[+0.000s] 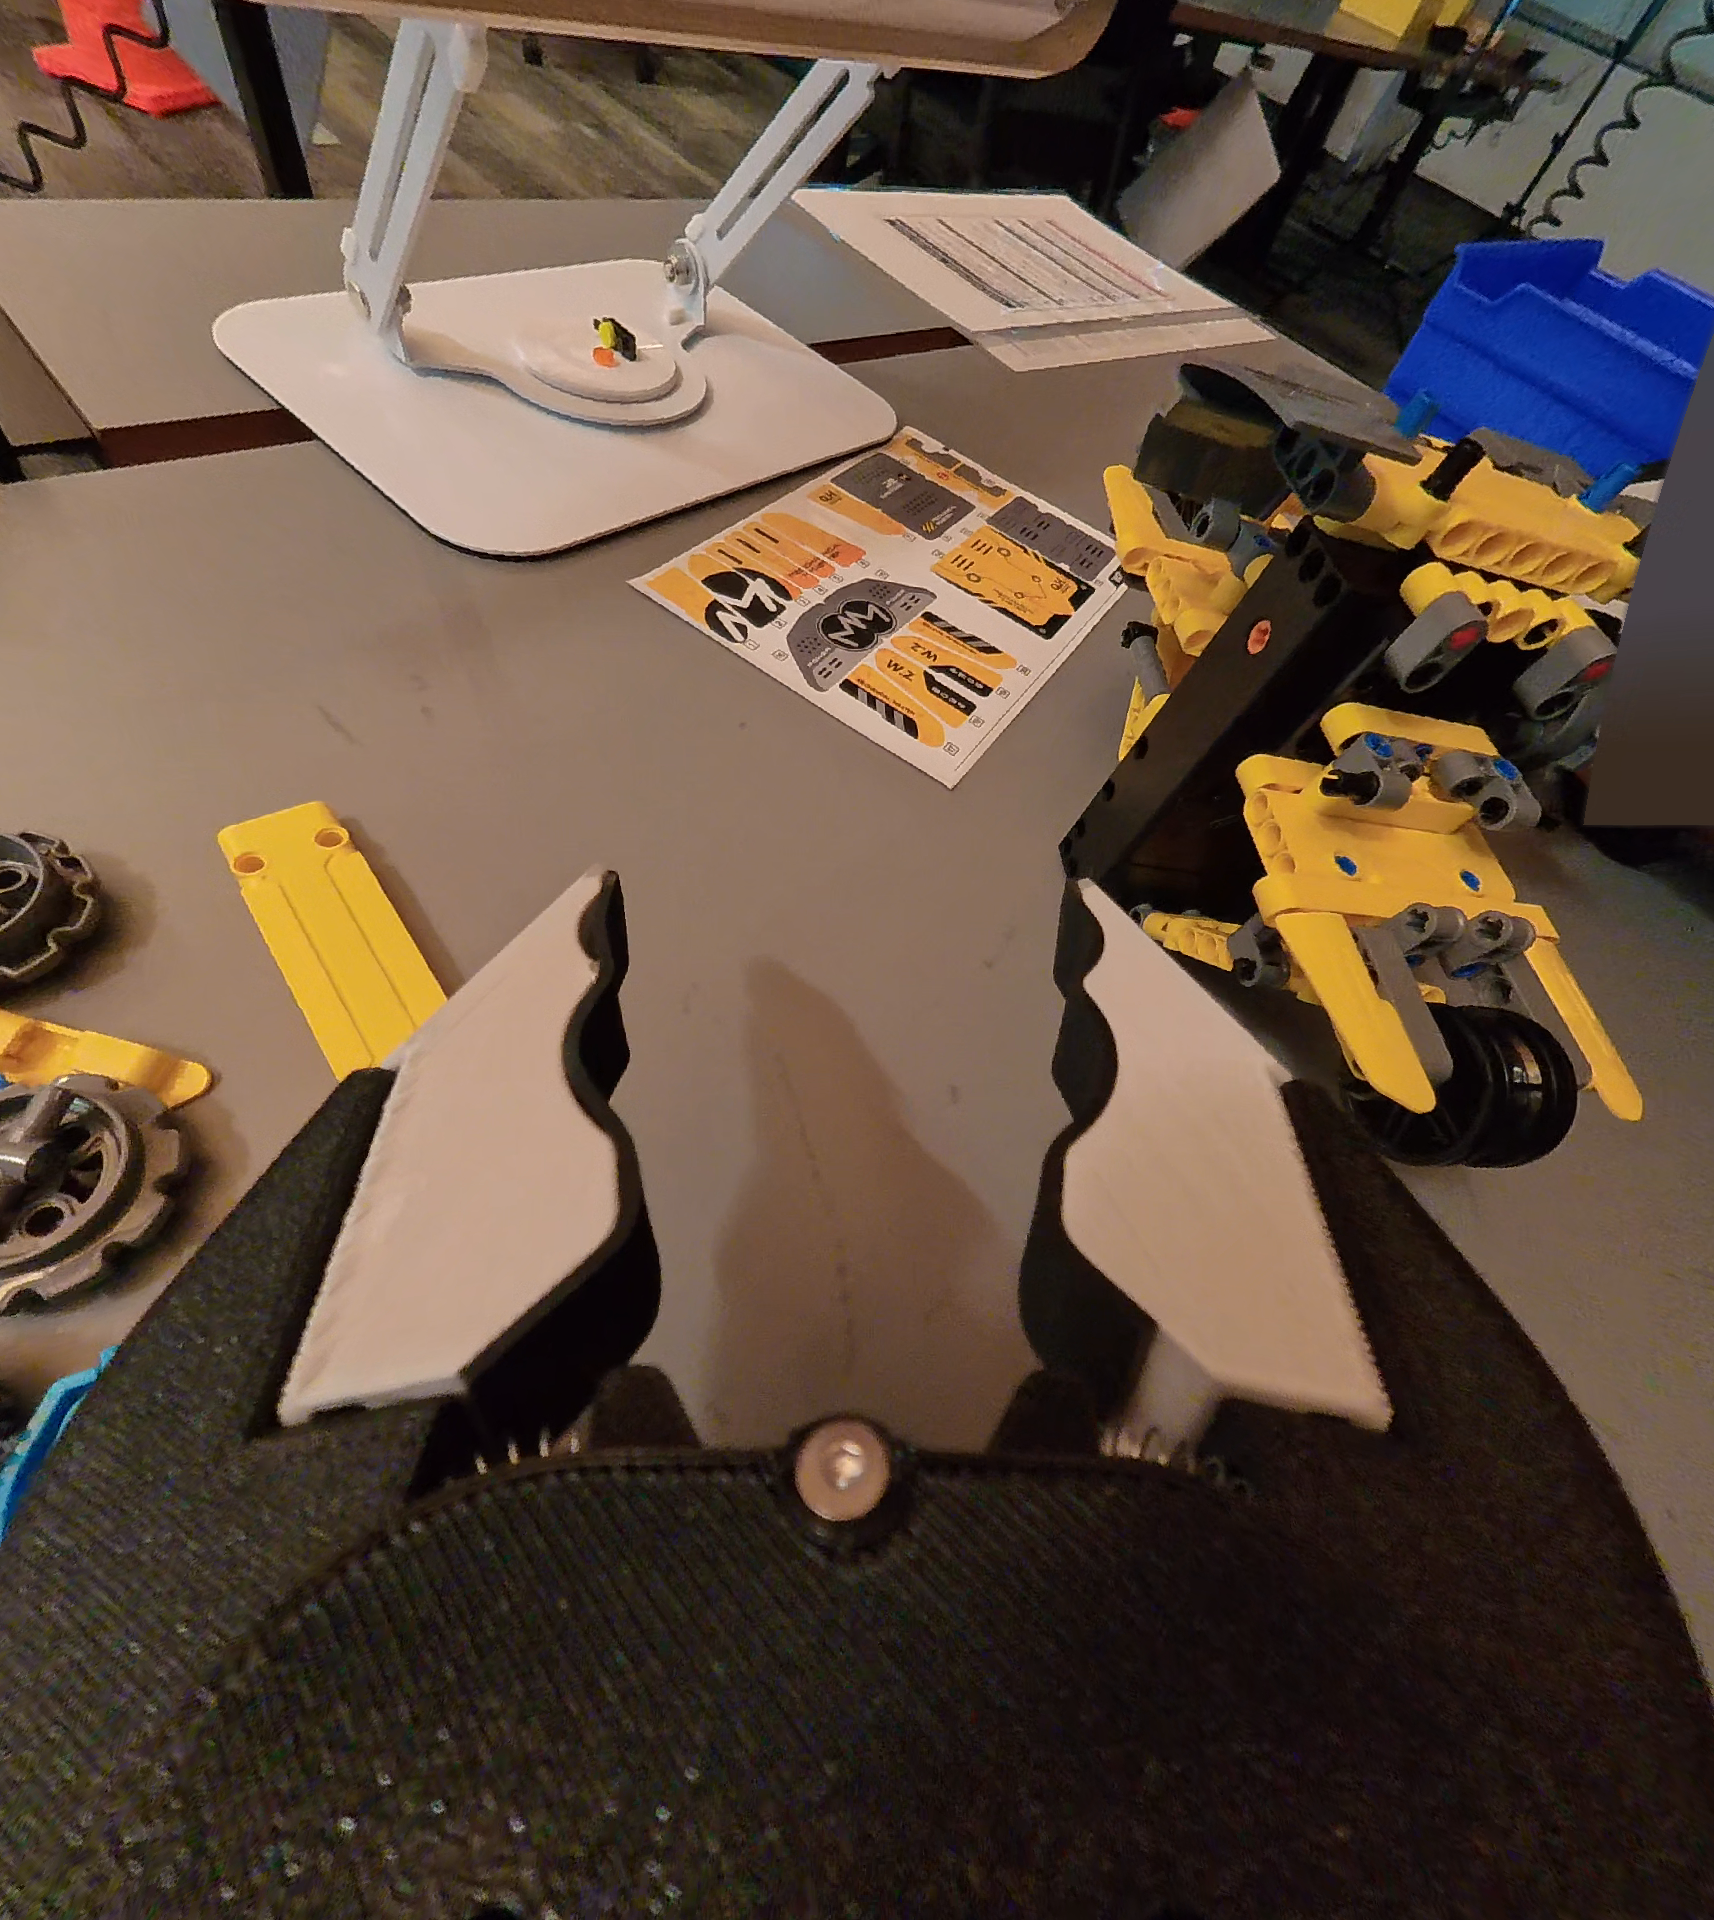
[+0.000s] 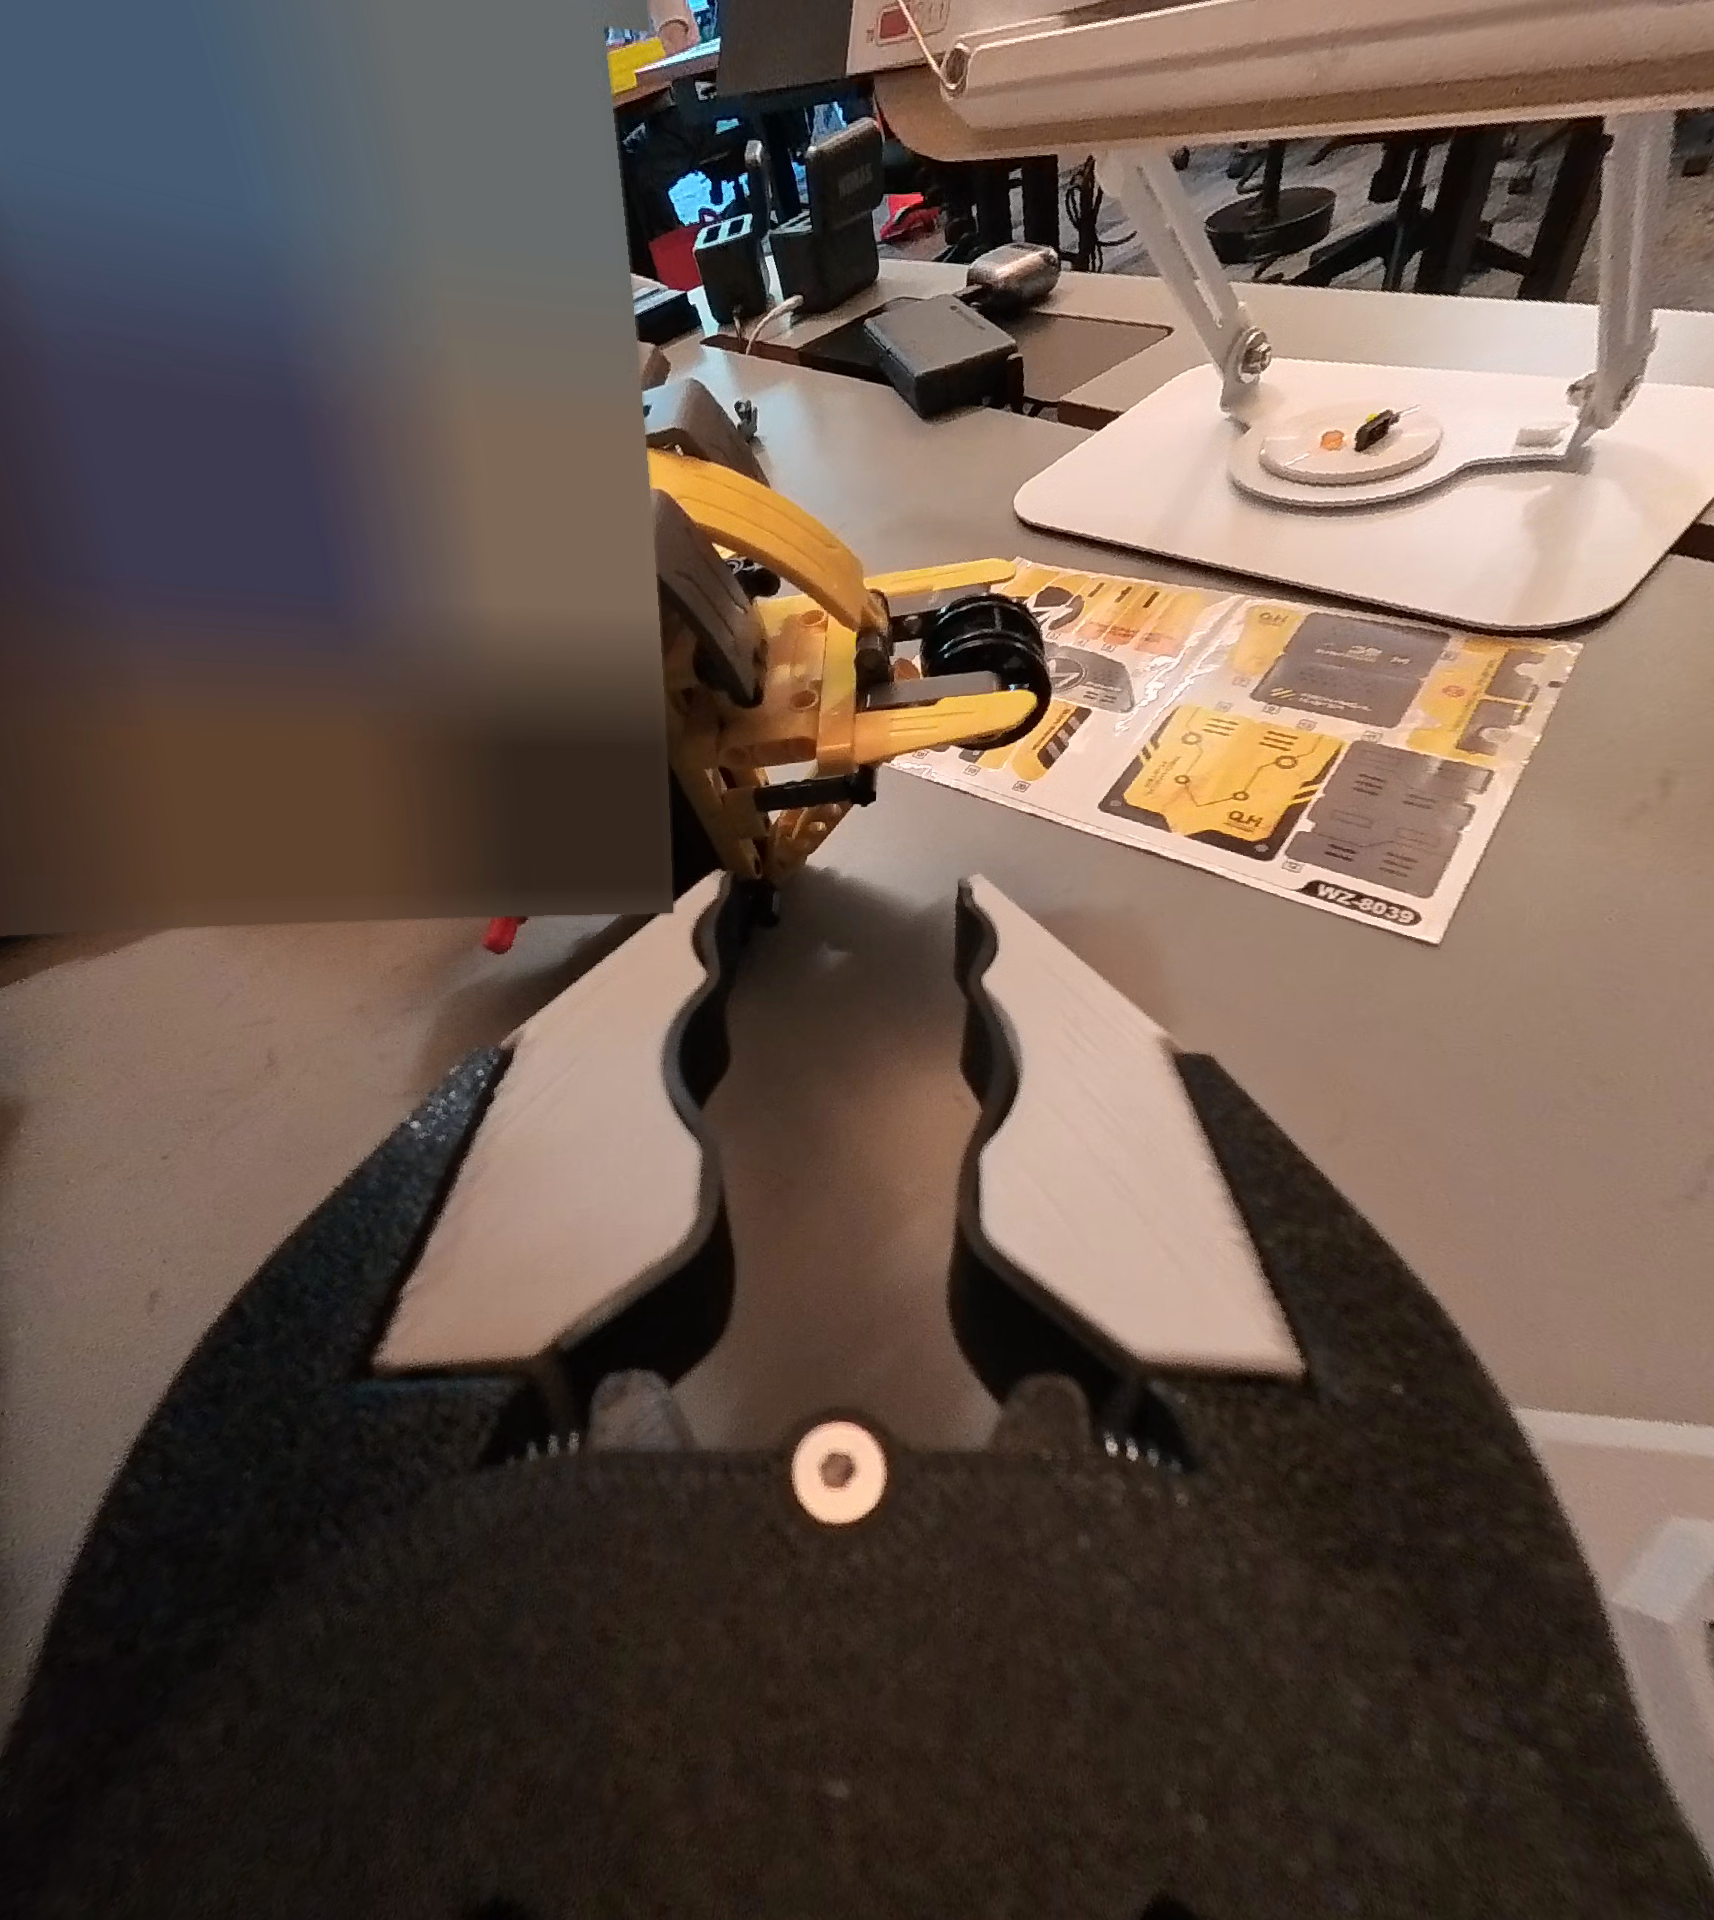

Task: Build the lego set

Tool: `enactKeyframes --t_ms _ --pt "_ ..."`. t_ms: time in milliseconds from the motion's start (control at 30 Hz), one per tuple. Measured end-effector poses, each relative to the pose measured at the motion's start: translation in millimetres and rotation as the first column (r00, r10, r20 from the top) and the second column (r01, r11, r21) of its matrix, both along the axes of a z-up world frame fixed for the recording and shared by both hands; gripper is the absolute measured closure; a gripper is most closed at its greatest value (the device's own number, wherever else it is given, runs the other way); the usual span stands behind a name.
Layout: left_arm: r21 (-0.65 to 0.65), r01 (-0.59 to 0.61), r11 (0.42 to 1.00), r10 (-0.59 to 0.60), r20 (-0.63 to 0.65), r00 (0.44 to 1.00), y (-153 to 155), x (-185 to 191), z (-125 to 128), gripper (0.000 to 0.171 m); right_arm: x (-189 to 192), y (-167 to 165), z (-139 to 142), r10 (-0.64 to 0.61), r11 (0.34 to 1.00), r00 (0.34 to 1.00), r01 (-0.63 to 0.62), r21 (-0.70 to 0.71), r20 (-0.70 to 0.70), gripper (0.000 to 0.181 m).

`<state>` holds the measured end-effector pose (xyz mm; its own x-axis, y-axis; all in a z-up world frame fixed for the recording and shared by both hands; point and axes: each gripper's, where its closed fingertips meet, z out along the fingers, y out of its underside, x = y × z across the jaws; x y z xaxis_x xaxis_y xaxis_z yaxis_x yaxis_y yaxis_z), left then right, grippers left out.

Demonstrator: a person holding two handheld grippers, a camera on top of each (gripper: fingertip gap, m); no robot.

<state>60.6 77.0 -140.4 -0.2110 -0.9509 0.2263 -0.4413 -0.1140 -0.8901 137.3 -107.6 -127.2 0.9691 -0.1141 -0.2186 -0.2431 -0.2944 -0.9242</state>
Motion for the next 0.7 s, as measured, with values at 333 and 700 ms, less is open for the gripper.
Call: enactKeyframes --t_ms 333,700 --pt "0.012 0.005 1.000 -0.005 -0.009 1.000 -1.1 0.2 -1.7 0.093 -0.3 0.7 -1.7 0.000 1.000 1.000 0.000 -0.011 0.004 0.141" --pt "0.012 0.007 1.000 -0.007 -0.012 1.000 -1.2 0.3 -2.2 0.093 0.9 0.7 -2.8 -0.002 1.000 1.000 0.002 -0.014 -0.009 0.140"
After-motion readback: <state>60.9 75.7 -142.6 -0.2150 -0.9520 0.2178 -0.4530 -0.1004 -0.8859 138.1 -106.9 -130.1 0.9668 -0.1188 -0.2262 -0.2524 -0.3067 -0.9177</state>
